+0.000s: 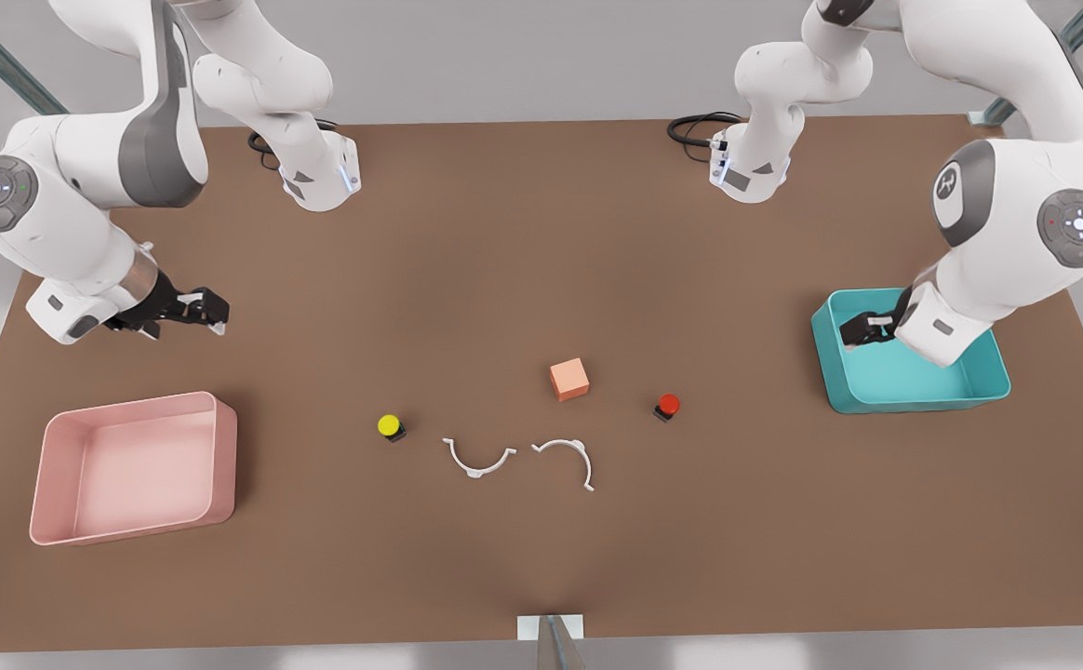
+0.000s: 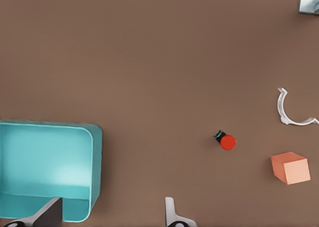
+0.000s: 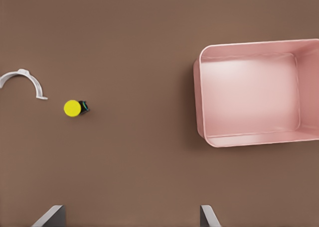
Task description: Place the red button in the blue storage box with the left arm, and place the yellow button in the pink storage box with the right arm
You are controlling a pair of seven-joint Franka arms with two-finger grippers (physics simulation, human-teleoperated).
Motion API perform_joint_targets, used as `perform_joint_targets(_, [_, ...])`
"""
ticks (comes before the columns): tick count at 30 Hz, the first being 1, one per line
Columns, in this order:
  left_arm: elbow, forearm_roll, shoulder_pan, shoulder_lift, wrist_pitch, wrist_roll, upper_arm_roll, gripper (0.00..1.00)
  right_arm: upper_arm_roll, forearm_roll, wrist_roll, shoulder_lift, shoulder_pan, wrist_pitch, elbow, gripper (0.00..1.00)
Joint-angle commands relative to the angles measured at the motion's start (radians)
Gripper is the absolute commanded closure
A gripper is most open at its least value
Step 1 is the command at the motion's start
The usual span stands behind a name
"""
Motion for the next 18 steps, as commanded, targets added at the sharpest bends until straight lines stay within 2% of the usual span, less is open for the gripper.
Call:
perform_joint_targets(1, [0.002,0.006,-0.001,0.003,0.017,0.160,0.000,0.00,0.000,0.001,-0.002,0.002,-0.043,0.010,0.007,0.00])
perform_joint_targets(2, [0.003,0.002,-0.015,0.024,0.018,0.163,-0.011,0.00,0.002,0.001,-0.002,0.006,-0.043,0.010,0.011,0.00])
perform_joint_targets(4, [0.152,0.005,-0.193,0.247,0.020,0.160,-0.046,0.00,0.004,-0.002,-0.004,0.032,-0.041,0.018,0.017,0.00])
perform_joint_targets(6, [0.155,0.000,-0.233,0.311,0.136,0.189,-0.051,0.00,0.014,-0.002,-0.002,0.048,-0.026,0.053,0.019,0.00])
perform_joint_targets(8, [0.135,-0.030,-0.294,0.362,0.253,0.392,-0.057,0.00,0.050,-0.003,0.008,0.072,0.006,0.090,0.020,0.00])
perform_joint_targets(9, [0.093,-0.041,-0.306,0.362,0.307,0.394,-0.057,0.00,0.053,-0.003,0.010,0.104,0.034,0.122,0.020,0.00])
perform_joint_targets(11, [-0.108,-0.041,-0.303,0.336,0.521,0.440,-0.057,0.00,0.053,-0.012,0.017,0.170,0.098,0.211,0.020,0.00])
perform_joint_targets(18, [-0.362,-0.041,-0.290,0.339,0.876,0.495,-0.054,0.00,0.053,-0.055,0.163,0.393,0.264,0.485,0.040,0.00])
